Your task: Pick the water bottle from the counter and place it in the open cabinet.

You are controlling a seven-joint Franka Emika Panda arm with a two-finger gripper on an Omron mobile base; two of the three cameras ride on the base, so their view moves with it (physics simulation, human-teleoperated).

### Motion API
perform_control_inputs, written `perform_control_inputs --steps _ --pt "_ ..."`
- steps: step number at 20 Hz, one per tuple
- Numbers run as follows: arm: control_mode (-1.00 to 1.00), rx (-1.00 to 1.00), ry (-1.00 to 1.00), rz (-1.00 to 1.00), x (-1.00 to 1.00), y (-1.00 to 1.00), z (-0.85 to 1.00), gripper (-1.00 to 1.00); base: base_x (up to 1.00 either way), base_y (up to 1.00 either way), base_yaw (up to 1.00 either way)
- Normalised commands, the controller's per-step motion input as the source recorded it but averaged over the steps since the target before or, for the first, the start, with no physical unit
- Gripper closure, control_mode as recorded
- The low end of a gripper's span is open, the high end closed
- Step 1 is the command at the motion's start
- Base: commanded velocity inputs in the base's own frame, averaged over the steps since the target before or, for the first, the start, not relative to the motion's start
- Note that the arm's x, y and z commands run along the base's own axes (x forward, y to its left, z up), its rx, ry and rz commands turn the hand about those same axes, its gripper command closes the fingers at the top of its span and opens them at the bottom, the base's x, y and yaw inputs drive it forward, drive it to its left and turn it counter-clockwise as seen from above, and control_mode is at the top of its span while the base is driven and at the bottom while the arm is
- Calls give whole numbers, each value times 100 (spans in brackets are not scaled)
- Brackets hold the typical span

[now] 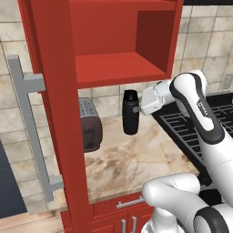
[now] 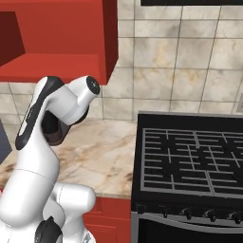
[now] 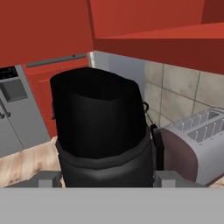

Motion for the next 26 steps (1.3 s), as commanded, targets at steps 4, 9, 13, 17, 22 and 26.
perform_control_inputs --steps 4,9,13,17,22,26 --pt "100 0 0 0 0 0 0 100 0 0 0" --pt "-100 0 0 0 -1 0 1 100 0 0 0" --pt "-100 0 0 0 -18 11 15 100 0 0 0" --pt "-100 -3 0 -5 -36 6 23 100 0 0 0" --pt "-100 0 -2 -13 -58 2 53 100 0 0 0" --pt "-100 0 -4 -14 -36 1 75 100 0 0 0"
